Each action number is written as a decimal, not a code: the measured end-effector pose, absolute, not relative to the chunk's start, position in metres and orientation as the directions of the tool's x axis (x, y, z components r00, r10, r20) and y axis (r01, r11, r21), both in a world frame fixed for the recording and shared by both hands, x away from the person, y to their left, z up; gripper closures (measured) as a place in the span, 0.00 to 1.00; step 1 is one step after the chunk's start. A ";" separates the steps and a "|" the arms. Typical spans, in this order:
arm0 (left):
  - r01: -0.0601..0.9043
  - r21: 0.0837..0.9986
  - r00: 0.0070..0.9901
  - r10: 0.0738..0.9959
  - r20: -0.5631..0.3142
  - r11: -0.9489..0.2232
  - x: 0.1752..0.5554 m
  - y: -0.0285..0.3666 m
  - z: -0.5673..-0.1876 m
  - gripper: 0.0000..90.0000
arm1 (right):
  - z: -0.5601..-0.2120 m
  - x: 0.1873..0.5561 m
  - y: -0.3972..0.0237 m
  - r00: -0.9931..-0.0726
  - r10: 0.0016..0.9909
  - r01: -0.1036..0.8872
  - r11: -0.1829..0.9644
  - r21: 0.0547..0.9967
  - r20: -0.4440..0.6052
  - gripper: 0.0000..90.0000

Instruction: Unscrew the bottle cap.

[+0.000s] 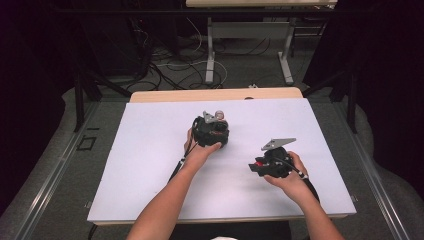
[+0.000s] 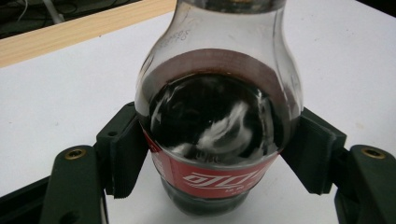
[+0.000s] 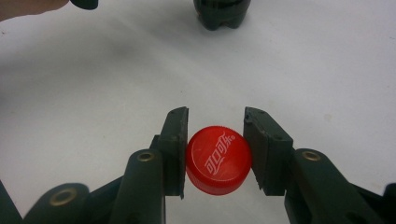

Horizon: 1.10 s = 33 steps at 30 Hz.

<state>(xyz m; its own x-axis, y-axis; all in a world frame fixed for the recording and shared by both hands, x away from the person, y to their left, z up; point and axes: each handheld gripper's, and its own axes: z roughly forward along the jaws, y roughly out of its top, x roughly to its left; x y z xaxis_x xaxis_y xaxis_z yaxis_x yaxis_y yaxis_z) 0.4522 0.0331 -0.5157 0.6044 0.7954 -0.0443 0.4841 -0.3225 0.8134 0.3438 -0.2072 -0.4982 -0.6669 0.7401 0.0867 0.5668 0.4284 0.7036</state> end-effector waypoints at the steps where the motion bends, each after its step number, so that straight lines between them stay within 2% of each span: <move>1: 0.482 0.815 0.606 0.794 -0.045 -0.322 0.452 0.034 -0.516 0.33 | -0.498 0.344 -0.207 -0.667 0.740 0.567 0.428 0.703 0.087 0.68; 16: 0.505 0.801 0.612 0.787 -0.071 -0.321 0.454 0.033 -0.520 0.30 | -0.502 0.344 -0.202 -0.667 0.739 0.571 0.428 0.701 0.092 0.68; 22: 0.552 0.772 0.597 0.796 -0.102 -0.315 0.453 0.028 -0.525 0.00 | -0.503 0.344 -0.202 -0.669 0.738 0.576 0.436 0.691 0.092 0.68; 33: 0.537 0.790 0.611 0.782 -0.122 -0.296 0.442 0.038 -0.508 0.00 | -0.505 0.344 -0.202 -0.669 0.737 0.578 0.437 0.690 0.094 0.68</move>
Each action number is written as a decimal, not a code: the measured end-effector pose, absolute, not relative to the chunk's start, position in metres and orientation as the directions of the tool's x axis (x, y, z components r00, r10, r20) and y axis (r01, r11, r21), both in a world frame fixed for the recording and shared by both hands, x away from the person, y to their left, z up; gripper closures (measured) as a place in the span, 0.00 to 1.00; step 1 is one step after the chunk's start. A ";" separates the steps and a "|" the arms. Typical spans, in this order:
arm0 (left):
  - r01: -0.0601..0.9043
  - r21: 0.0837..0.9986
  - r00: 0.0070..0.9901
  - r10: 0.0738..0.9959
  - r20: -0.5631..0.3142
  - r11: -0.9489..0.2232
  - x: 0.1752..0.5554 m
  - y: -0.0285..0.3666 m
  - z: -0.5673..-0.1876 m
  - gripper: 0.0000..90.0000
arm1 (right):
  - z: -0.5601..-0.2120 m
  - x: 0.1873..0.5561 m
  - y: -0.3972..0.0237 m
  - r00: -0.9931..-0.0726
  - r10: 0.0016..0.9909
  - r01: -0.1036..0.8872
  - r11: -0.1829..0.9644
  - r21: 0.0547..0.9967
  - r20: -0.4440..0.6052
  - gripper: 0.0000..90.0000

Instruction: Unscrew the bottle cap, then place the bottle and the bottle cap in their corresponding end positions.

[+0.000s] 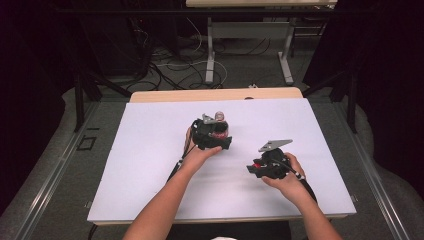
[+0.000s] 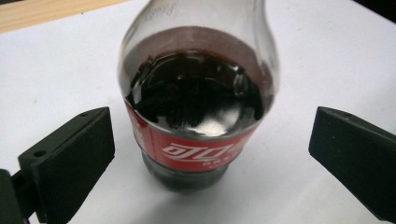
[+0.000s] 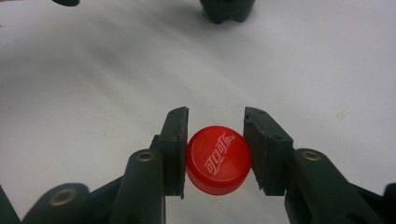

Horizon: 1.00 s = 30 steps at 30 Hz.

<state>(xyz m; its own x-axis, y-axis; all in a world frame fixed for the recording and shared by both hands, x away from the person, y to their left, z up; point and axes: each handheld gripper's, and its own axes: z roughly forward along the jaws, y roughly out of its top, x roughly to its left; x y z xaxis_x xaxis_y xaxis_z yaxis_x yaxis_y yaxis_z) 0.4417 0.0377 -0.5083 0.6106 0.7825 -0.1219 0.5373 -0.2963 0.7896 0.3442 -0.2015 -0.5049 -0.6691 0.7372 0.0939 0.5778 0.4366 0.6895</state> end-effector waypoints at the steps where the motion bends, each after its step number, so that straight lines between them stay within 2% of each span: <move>1: 0.546 0.786 0.610 0.781 -0.137 -0.289 0.440 0.040 -0.506 0.00 | -0.505 0.344 -0.201 -0.666 0.740 0.575 0.429 0.697 0.094 0.68; 20: 0.532 0.819 0.601 0.777 -0.186 -0.216 0.390 0.105 -0.483 0.00 | -0.503 0.347 -0.193 -0.677 0.730 0.567 0.439 0.697 0.091 0.68; 30: 0.547 0.806 0.563 0.811 -0.156 -0.224 0.370 0.136 -0.489 0.01 | -0.497 0.355 -0.172 -0.706 0.703 0.553 0.466 0.691 0.092 0.68</move>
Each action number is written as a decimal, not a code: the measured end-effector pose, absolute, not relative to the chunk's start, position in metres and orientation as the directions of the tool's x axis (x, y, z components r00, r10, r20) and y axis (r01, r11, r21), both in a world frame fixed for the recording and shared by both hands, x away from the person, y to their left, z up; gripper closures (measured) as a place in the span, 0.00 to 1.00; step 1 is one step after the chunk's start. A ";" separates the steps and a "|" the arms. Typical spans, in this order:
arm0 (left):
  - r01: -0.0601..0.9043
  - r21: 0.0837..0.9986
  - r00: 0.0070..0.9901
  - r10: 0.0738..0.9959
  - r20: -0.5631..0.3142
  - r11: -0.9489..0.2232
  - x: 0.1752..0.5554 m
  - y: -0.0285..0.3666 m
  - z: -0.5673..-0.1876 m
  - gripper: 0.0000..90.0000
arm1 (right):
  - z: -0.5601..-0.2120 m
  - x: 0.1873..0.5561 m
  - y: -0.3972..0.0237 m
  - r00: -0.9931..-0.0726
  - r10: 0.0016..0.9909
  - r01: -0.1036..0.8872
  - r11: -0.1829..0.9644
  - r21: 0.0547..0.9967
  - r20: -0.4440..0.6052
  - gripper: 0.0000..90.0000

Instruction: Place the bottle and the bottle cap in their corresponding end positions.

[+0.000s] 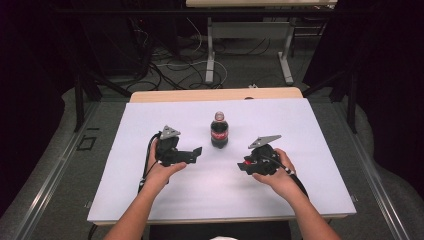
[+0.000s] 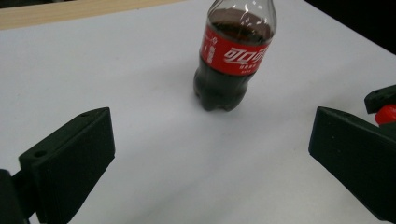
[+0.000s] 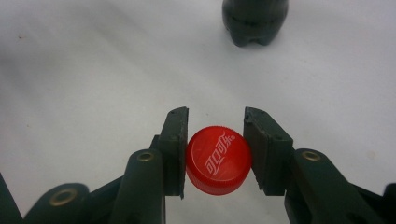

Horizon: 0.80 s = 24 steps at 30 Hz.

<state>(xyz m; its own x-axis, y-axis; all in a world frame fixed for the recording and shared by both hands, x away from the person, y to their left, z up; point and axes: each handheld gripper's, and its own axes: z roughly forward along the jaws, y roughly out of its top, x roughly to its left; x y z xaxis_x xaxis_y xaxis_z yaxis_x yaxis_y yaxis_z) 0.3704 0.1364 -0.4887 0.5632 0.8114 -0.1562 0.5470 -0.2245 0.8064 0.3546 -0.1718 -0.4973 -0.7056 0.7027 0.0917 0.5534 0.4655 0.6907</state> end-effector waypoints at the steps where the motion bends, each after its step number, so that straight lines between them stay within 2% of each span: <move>1: 0.552 0.804 0.561 0.812 -0.159 -0.224 0.368 0.138 -0.490 0.00 | -0.497 0.355 -0.168 -0.708 0.700 0.550 0.461 0.696 0.095 0.68; 6: 0.542 0.798 0.562 0.819 -0.112 -0.263 0.360 0.149 -0.497 0.01 | -0.496 0.361 -0.153 -0.730 0.677 0.539 0.485 0.689 0.094 0.68; 10: 0.558 0.797 0.544 0.827 -0.142 -0.230 0.357 0.155 -0.502 0.01 | -0.502 0.364 -0.137 -0.735 0.669 0.550 0.490 0.676 0.112 0.68; 24: 0.573 0.795 0.523 0.836 -0.166 -0.201 0.355 0.161 -0.506 0.01 | -0.534 0.362 -0.102 -0.761 0.635 0.565 0.546 0.619 0.134 0.68</move>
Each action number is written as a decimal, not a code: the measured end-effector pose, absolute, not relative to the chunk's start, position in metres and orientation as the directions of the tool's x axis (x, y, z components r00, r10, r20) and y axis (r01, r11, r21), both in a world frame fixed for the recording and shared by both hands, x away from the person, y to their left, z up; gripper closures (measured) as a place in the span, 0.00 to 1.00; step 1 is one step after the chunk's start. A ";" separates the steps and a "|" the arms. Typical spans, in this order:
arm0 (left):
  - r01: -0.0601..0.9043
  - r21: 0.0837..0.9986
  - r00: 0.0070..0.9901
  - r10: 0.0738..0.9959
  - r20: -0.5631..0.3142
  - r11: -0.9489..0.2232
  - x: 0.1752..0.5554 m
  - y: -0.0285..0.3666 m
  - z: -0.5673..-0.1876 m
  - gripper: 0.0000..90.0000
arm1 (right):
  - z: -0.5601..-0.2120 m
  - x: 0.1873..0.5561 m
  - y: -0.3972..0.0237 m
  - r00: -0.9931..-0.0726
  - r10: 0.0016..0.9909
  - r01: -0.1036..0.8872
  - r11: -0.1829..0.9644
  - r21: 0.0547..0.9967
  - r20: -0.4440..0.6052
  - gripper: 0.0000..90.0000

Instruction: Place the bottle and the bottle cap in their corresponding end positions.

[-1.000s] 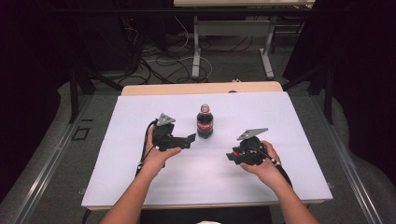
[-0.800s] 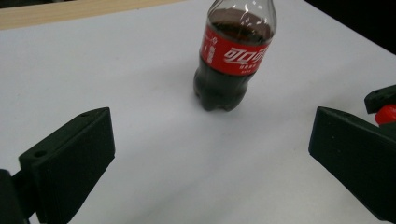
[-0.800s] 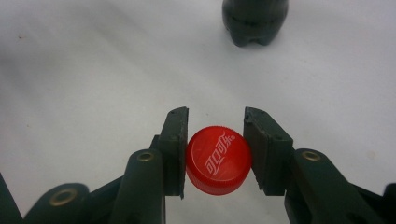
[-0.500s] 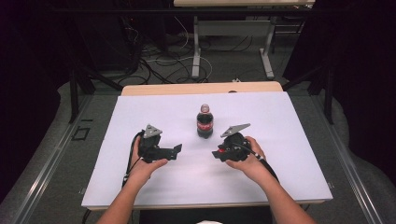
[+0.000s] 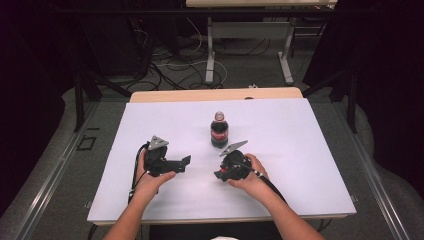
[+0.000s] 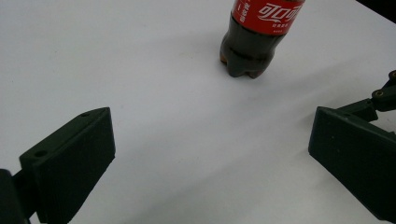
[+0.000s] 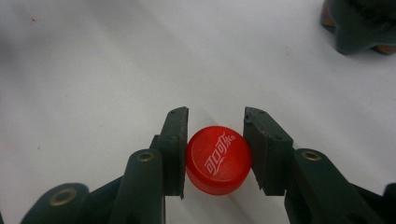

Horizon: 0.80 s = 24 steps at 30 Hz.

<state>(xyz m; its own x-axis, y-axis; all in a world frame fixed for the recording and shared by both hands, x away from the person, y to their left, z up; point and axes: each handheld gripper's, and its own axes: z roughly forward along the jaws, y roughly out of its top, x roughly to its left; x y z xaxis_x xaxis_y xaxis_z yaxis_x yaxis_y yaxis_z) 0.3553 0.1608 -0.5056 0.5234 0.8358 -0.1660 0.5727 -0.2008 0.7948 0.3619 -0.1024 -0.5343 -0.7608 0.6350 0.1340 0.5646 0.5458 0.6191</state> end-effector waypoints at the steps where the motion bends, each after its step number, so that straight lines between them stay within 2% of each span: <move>1: 0.578 0.792 0.521 0.836 -0.171 -0.198 0.355 0.160 -0.506 0.01 | -0.536 0.361 -0.100 -0.754 0.642 0.575 0.542 0.613 0.139 0.68; 15: 0.583 0.785 0.520 0.839 -0.162 -0.210 0.357 0.164 -0.508 0.01 | -0.546 0.366 -0.093 -0.760 0.641 0.560 0.566 0.604 0.104 0.67; 24: 0.582 0.785 0.522 0.838 -0.162 -0.211 0.357 0.164 -0.508 0.01 | -0.548 0.365 -0.093 -0.762 0.640 0.553 0.567 0.610 0.096 0.61</move>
<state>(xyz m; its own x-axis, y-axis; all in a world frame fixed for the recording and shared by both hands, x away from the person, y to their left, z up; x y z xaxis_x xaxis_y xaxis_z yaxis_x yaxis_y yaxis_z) 0.3574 0.1638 -0.5077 0.5216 0.8377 -0.1617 0.5825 -0.2112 0.7849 0.3653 -0.0929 -0.5478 -0.7622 0.6402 0.0963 0.5534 0.5671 0.6100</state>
